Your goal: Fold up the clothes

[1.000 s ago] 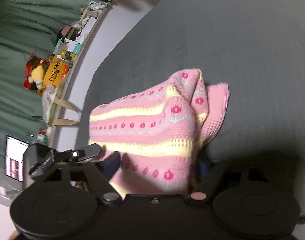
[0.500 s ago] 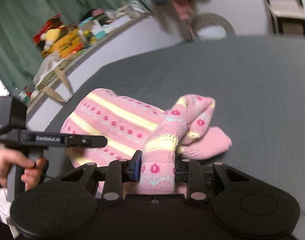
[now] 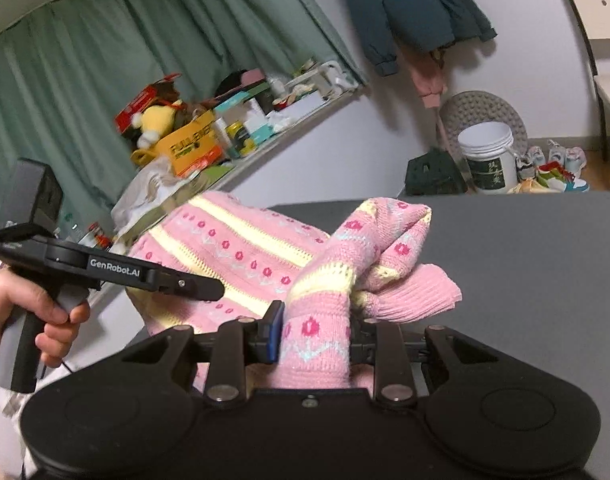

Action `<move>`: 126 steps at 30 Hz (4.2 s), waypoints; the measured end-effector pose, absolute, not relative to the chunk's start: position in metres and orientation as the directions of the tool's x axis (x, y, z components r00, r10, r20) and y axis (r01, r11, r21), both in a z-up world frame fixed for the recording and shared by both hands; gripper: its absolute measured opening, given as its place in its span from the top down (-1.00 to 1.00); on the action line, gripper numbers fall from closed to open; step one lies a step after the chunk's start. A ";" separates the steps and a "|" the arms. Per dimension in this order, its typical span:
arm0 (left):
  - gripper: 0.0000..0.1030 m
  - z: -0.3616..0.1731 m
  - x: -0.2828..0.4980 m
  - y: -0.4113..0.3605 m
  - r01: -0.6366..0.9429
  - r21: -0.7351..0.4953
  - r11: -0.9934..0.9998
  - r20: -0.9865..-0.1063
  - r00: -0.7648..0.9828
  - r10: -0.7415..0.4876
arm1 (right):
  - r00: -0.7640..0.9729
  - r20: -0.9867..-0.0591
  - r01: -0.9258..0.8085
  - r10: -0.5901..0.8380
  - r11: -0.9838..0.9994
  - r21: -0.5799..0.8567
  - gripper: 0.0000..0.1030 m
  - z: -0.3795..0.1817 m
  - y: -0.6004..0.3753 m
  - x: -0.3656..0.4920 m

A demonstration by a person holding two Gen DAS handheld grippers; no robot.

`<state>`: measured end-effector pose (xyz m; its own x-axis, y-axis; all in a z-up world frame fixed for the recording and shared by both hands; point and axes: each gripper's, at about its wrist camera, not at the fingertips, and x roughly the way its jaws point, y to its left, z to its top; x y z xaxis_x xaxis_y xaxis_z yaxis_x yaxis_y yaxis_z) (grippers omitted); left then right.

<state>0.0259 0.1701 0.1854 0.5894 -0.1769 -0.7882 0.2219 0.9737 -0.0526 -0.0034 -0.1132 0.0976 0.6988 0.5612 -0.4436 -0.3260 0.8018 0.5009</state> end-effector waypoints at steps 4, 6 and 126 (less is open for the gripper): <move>0.13 0.171 0.077 0.156 0.246 -0.004 0.969 -0.723 0.669 -0.173 | 0.741 -0.442 -0.275 0.505 0.829 0.486 0.49 0.089 -0.101 0.035; 0.13 0.160 0.100 0.155 0.246 0.004 0.969 -0.697 0.695 -0.174 | 0.761 -0.443 -0.254 0.474 0.846 0.470 0.49 0.083 -0.097 0.055; -0.99 0.067 -0.075 0.058 -0.084 0.166 0.982 -0.667 0.724 0.175 | 0.822 -0.569 -0.075 0.025 0.995 -0.066 -1.00 0.035 -0.115 -0.087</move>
